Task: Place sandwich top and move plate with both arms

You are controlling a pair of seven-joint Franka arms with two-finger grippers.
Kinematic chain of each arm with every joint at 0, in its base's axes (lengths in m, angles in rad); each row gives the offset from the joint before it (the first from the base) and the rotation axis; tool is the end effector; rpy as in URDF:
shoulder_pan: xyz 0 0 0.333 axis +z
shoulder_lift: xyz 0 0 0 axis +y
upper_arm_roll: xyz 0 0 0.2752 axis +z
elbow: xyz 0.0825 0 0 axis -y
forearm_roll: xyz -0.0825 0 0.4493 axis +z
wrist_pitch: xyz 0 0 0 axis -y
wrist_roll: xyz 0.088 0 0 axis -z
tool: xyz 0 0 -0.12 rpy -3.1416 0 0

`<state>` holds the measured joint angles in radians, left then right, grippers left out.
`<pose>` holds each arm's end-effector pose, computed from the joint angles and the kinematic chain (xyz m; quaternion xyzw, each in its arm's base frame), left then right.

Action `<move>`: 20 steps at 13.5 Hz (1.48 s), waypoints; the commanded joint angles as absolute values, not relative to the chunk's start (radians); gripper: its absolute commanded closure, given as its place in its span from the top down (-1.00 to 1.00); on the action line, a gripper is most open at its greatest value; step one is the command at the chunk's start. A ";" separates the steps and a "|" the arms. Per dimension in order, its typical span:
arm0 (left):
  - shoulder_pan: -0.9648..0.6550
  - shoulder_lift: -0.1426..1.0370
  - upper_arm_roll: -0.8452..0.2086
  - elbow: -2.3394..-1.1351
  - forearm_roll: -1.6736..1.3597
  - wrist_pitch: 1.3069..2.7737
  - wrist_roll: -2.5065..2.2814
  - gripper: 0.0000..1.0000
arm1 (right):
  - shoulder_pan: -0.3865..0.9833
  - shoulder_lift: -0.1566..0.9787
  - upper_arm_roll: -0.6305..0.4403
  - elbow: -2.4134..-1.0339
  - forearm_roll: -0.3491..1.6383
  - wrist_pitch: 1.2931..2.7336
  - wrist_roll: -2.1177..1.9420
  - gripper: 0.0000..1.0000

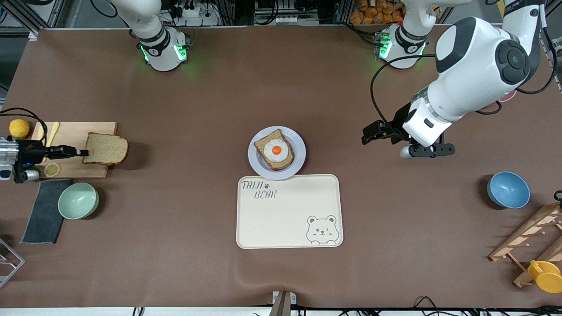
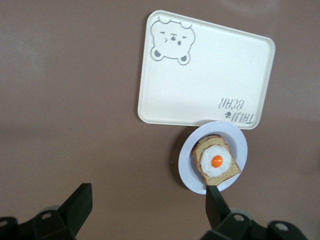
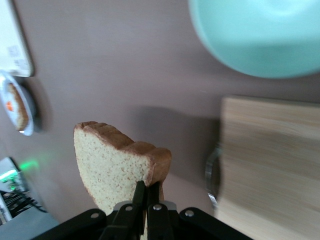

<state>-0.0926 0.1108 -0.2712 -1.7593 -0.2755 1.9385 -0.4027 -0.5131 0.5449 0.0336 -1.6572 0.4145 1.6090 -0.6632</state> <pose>0.6129 -0.2524 0.4362 0.9867 0.0652 -0.0213 0.1472 0.5862 -0.2525 0.1873 -0.9363 -0.0186 0.1306 0.3255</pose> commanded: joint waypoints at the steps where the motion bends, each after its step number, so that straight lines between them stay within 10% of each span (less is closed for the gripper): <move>1: -0.084 0.081 -0.285 -1.815 -0.218 1.943 -0.452 1.00 | -0.459 0.526 0.031 -1.667 0.489 1.578 -0.634 -1.00; 20: -0.058 0.072 -0.291 -1.937 -0.353 2.183 -0.109 1.00 | 0.136 0.357 0.031 -1.916 0.870 1.982 -0.266 -1.00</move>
